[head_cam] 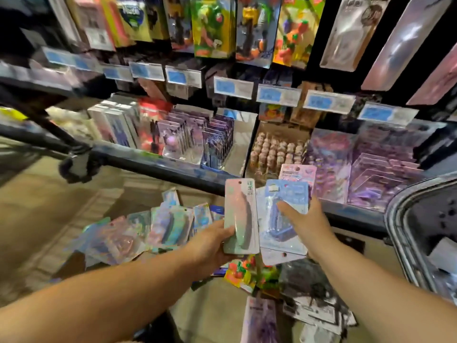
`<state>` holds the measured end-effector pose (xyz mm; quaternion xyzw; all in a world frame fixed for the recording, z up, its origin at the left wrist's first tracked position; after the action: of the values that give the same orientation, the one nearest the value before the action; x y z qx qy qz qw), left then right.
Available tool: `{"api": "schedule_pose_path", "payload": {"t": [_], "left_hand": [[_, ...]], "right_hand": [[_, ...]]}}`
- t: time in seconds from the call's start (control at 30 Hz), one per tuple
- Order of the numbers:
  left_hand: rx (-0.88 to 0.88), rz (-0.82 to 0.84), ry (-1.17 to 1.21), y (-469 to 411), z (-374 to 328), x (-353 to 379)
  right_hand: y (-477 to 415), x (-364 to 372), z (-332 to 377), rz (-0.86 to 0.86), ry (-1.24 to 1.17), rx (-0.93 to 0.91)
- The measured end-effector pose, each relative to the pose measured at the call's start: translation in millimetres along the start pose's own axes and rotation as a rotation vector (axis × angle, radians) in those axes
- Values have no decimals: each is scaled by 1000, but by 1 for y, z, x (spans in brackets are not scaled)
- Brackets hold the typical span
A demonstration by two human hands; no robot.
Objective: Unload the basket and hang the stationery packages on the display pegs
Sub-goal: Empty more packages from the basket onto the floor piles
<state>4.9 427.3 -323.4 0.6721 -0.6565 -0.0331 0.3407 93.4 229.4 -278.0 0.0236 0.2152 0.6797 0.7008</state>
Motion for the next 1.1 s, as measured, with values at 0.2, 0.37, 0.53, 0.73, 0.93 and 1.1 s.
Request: {"api": "schedule_pose_path", "payload": {"t": [0.2,0.37,0.53,0.73,0.93,1.1], "left_hand": [[-65,-30,49,1,43,-26],[-69,-153,141,6,46,-52],[-59,-530,46,7,46,-113],[-4,-732,-36,13,39,-177],[-17,-784,52,6,25,-215],[-77,-782,-41,1,17,-223]], "right_hand": [[-2,30,-39,50,126,113],[-1,45,-54,75,131,159],[7,43,-56,73,99,184],[7,58,-57,144,138,172],[8,80,-45,222,102,152],[7,88,-40,248,62,135]]}}
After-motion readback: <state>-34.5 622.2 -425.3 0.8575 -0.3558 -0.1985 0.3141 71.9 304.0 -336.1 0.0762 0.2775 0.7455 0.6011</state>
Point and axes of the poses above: each hand's wrist, its own y-axis away from the middle knuckle, its own x-axis out of the palm, z = x × y, the point moved 9 cm from there along -y, towards the middle knuckle, and after that the axes turned 5 degrees about x, right-handed, at the moved point
